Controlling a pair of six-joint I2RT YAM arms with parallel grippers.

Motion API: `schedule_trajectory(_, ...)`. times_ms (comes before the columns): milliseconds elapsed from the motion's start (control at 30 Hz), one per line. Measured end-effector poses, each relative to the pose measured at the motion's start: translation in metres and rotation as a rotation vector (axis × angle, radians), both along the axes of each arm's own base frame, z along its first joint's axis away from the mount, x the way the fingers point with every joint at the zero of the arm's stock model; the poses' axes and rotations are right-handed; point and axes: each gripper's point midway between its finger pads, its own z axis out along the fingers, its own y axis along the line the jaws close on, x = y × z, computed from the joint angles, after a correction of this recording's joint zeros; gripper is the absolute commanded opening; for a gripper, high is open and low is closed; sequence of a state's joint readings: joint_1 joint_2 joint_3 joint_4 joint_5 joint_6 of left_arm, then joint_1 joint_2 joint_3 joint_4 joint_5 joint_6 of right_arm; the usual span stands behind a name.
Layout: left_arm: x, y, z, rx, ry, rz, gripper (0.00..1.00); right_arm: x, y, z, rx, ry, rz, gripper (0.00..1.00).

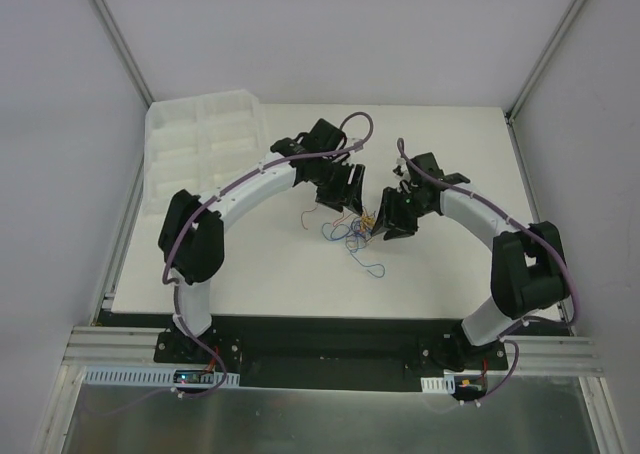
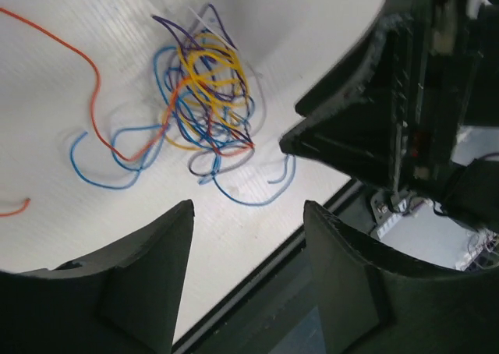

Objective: Untangle the cables

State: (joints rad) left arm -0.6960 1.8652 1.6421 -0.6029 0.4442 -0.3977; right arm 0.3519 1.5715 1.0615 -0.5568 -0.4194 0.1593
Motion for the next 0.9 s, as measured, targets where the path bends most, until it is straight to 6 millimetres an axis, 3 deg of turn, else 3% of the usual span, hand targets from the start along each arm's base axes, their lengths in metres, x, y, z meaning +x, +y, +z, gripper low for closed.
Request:
schedule_trajectory(133,0.025,-0.001,-0.033,0.052,0.001,-0.007,0.61,0.002,0.003,-0.007,0.027,0.046,-0.011,0.47)
schedule_trajectory(233,0.032,0.002,-0.061,0.092,0.014,-0.041,0.62,0.004,0.004,-0.008,0.046,0.061,-0.014,0.47)
schedule_trajectory(400,0.030,0.006,-0.091,0.136,0.038,-0.097,0.48,0.014,0.005,-0.007,0.074,0.065,-0.024,0.47)
schedule_trajectory(533,0.030,0.007,-0.103,0.154,0.035,-0.124,0.35,0.017,0.007,-0.004,0.091,0.064,-0.022,0.47)
schedule_trajectory(700,0.034,0.005,-0.103,0.150,0.023,-0.136,0.04,0.020,0.010,-0.007,0.101,0.079,-0.027,0.59)
schedule_trajectory(900,0.034,0.002,-0.101,0.144,0.011,-0.143,0.00,0.030,0.011,-0.015,0.080,0.089,-0.055,0.59)
